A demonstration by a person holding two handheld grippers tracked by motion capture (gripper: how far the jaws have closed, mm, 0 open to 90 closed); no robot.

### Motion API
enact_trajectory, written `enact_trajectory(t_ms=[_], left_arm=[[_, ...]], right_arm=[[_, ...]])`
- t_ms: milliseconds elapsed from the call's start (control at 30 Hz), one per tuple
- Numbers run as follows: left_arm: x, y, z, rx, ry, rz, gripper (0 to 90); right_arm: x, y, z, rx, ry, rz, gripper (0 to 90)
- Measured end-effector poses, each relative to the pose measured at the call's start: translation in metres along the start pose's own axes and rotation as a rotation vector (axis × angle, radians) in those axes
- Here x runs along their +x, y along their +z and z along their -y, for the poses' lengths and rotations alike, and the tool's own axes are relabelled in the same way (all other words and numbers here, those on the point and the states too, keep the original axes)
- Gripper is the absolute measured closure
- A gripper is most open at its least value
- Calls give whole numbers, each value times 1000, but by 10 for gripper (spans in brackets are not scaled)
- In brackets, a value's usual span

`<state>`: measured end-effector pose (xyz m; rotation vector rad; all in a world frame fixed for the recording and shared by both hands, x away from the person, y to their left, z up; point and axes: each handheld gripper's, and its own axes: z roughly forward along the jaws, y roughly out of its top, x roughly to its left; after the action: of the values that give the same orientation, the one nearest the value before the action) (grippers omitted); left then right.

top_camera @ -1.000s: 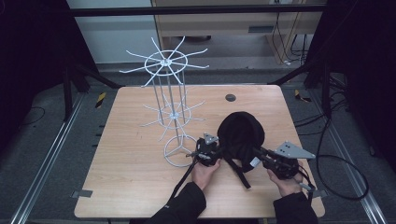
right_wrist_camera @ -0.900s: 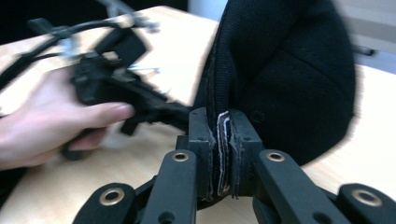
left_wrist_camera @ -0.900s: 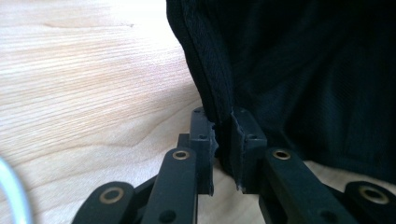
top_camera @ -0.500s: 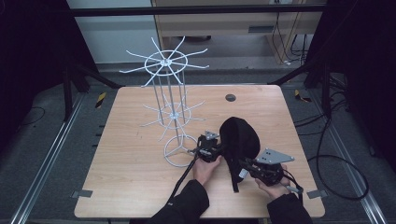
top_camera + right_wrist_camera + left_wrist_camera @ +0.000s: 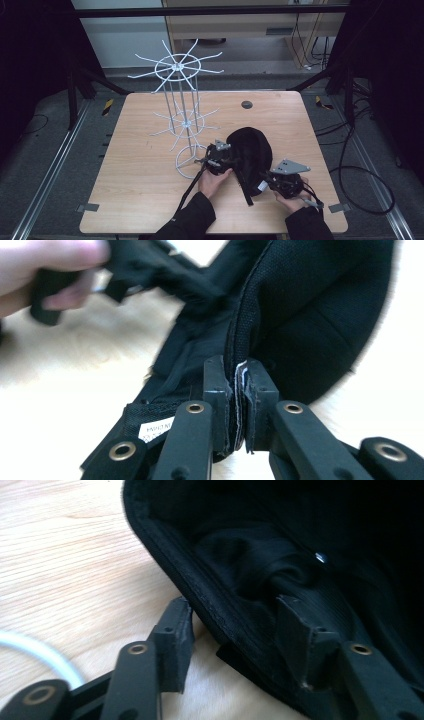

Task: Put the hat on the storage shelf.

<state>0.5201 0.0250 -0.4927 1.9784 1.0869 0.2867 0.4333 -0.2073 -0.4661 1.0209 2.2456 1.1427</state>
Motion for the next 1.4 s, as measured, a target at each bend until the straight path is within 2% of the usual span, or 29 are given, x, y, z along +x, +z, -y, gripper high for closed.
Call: enact_trajectory(t_ms=[100, 167, 200, 300, 333, 367, 433, 467, 667, 833, 1000, 1133, 1200, 1367, 1400], left_arm=[[-2, -12, 0, 14, 21, 4, 427], [-7, -26, -1, -4, 30, 6, 408], [-7, -26, -1, -4, 30, 6, 400], [-12, -41, -5, -45, 52, 11, 390], [-14, -46, -6, -58, 52, 11, 390], [-15, -52, -8, -69, 56, 22, 393], [-20, -61, -13, -91, 68, 43, 402], [-20, -61, -13, -91, 68, 43, 404], [-35, -70, -26, -134, 57, 103, 377], [-46, -73, -44, -172, 49, 134, 326], [-59, -70, -58, -188, 69, 116, 298], [-68, -61, -64, -174, 55, 83, 284], [-70, -55, -64, -169, 40, 66, 268], [-70, -44, -65, -150, 33, 42, 244], [-70, -42, -65, -145, 27, 37, 236]], right_arm=[[-8, -6, 0, -16, 50, 51, 832], [-14, -13, 1, -35, 60, 104, 832], [-14, -13, 1, -35, 60, 104, 832], [-15, -20, -1, -62, 41, 155, 832], [-15, -20, -1, -62, 41, 155, 832], [-14, -22, -2, -78, 21, 176, 832], [-13, -23, -4, -88, 4, 183, 832], [-12, -23, -4, -88, 0, 179, 832], [-7, -19, -3, -73, -34, 158, 832], [-6, -16, -2, -63, -30, 150, 829], [-5, -15, -1, -60, -32, 141, 828], [-3, -14, -1, -60, -39, 128, 828], [-2, -13, -1, -61, -48, 118, 828], [3, -11, -1, -64, -81, 94, 828], [5, -10, -2, -72, -101, 86, 828]])
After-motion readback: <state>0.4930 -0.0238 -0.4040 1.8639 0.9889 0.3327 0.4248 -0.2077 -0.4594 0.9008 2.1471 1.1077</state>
